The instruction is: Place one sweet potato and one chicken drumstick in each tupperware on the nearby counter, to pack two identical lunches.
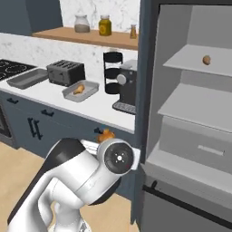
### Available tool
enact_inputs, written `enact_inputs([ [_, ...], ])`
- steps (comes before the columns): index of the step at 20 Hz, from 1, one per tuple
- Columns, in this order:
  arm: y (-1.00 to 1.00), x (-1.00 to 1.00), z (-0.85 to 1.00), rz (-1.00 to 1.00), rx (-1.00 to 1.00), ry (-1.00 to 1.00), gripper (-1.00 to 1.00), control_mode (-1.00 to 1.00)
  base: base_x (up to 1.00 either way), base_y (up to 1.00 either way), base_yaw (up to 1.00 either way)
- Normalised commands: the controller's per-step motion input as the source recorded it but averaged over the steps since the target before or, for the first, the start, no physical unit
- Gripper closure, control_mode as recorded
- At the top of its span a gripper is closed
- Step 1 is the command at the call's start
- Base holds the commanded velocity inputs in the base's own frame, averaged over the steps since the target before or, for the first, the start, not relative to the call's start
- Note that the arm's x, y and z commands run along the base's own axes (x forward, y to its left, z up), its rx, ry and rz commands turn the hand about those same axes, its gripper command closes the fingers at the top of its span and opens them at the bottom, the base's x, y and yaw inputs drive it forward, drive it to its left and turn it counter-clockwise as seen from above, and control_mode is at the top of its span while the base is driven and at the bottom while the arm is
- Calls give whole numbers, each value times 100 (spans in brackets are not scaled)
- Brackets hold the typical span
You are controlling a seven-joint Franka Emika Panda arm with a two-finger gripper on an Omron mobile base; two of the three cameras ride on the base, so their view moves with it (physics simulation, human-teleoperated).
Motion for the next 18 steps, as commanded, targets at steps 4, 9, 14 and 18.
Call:
enact_inputs([
  [4, 0, 0, 0, 0, 0, 0, 100, 100, 68, 100, 6],
  [9, 0, 0, 0, 0, 0, 0, 100, 100, 100, 100, -1],
  [14, 0, 0, 0, 0, 0, 0, 100, 100, 100, 100, -2],
  [18, 0, 0, 0, 0, 0, 0, 100, 100, 95, 100, -3],
])
